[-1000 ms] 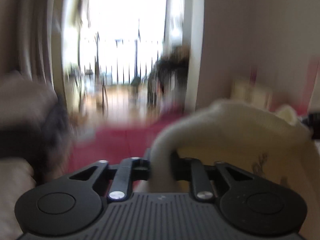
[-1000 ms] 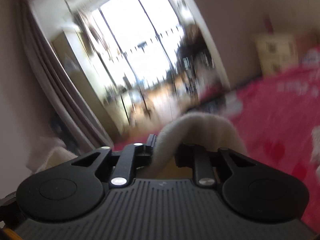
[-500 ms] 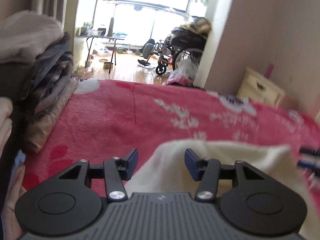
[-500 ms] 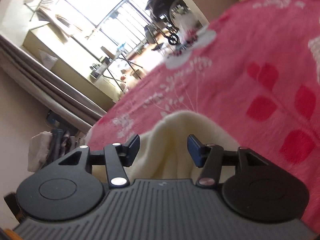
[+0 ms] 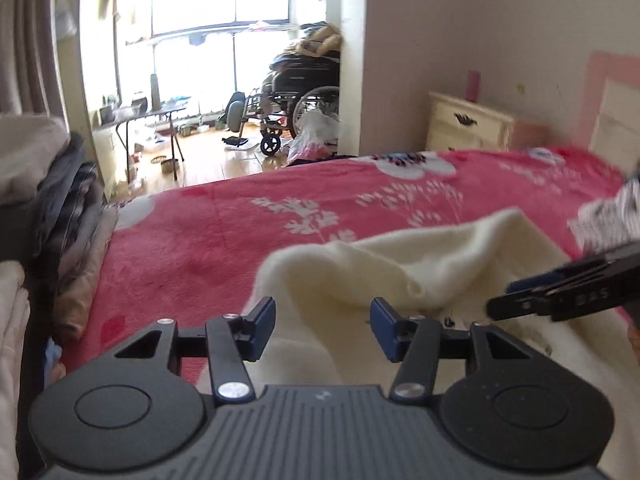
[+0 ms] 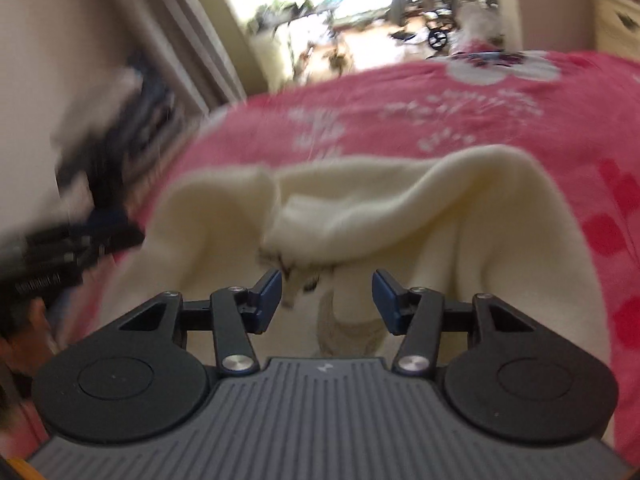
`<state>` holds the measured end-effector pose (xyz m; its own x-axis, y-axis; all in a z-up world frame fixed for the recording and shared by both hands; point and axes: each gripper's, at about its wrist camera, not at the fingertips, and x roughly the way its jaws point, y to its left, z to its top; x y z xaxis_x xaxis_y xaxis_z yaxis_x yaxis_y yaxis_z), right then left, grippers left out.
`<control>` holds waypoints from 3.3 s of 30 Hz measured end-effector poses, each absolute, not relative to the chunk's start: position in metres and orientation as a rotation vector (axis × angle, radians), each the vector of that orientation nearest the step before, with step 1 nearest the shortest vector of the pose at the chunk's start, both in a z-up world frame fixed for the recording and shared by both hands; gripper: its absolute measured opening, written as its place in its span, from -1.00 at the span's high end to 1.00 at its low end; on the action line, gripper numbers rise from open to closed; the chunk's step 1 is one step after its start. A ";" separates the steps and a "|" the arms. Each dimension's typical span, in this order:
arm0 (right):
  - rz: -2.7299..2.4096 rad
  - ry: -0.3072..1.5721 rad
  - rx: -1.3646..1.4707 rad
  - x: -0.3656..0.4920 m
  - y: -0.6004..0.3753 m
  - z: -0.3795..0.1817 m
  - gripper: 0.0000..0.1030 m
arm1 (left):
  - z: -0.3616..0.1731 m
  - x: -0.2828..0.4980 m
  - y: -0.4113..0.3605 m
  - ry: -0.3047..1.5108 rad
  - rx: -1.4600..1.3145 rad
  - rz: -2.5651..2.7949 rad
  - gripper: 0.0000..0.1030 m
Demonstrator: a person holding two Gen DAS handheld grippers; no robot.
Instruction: Fold clothes
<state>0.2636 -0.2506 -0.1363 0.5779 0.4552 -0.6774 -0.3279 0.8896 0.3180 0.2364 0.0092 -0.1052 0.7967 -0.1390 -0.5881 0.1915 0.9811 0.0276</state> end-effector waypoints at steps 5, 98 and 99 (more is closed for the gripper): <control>0.562 0.811 0.148 0.233 -0.234 -0.127 0.09 | -0.105 0.197 0.026 0.668 0.070 -0.222 -0.05; -0.167 0.821 1.222 -0.065 -0.474 -0.213 -0.36 | -0.145 0.071 -0.085 0.962 0.301 -0.835 -0.03; -0.153 0.803 1.198 -0.059 -0.471 -0.213 -0.33 | -0.147 0.071 -0.085 0.962 0.304 -0.834 -0.03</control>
